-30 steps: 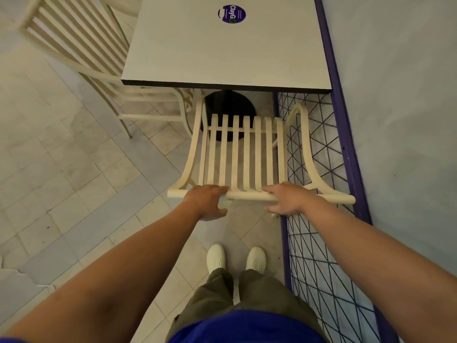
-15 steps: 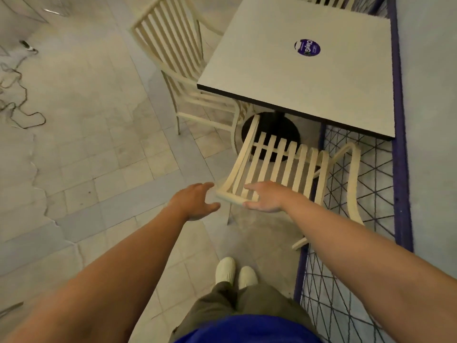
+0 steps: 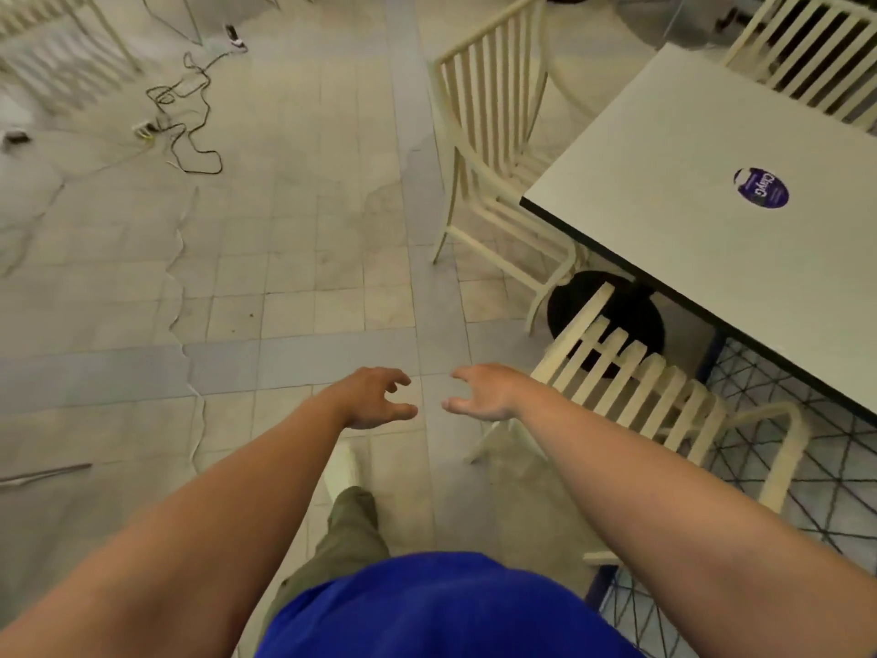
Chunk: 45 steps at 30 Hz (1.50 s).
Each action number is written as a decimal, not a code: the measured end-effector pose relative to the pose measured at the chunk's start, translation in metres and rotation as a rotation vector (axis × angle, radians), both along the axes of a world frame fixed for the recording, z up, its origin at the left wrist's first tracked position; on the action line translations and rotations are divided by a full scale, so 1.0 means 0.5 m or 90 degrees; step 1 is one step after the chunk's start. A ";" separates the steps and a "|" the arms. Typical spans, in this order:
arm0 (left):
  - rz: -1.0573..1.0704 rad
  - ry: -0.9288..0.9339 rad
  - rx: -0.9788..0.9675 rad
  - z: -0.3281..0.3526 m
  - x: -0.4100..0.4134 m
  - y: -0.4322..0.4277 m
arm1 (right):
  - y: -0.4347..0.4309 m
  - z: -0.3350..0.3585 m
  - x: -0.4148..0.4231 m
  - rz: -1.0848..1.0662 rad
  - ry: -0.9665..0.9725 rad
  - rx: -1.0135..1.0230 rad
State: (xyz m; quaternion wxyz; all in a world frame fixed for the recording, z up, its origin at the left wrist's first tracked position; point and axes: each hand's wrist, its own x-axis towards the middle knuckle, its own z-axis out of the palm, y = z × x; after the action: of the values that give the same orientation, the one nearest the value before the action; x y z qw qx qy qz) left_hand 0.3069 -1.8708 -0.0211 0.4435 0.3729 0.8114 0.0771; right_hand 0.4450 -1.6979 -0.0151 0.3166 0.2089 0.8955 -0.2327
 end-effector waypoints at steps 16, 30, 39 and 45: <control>-0.006 -0.005 -0.038 0.016 -0.637 0.079 | 0.128 -0.030 -0.561 -0.104 0.005 -0.058; -0.041 0.011 -0.041 0.031 -1.077 0.485 | 0.502 -0.020 -1.019 -0.090 0.009 -0.068; -0.096 0.007 -0.023 0.039 -1.346 0.739 | 0.707 -0.018 -1.279 -0.145 0.022 -0.062; -0.229 0.034 -0.025 0.016 -1.579 0.948 | 0.839 -0.044 -1.441 -0.284 0.053 -0.066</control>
State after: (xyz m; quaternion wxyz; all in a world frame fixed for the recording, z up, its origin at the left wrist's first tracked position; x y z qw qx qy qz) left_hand -0.4823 -1.3970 -0.0131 0.4357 0.5052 0.7444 -0.0288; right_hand -0.2757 -1.2782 -0.0370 0.2302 0.3751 0.8265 -0.3511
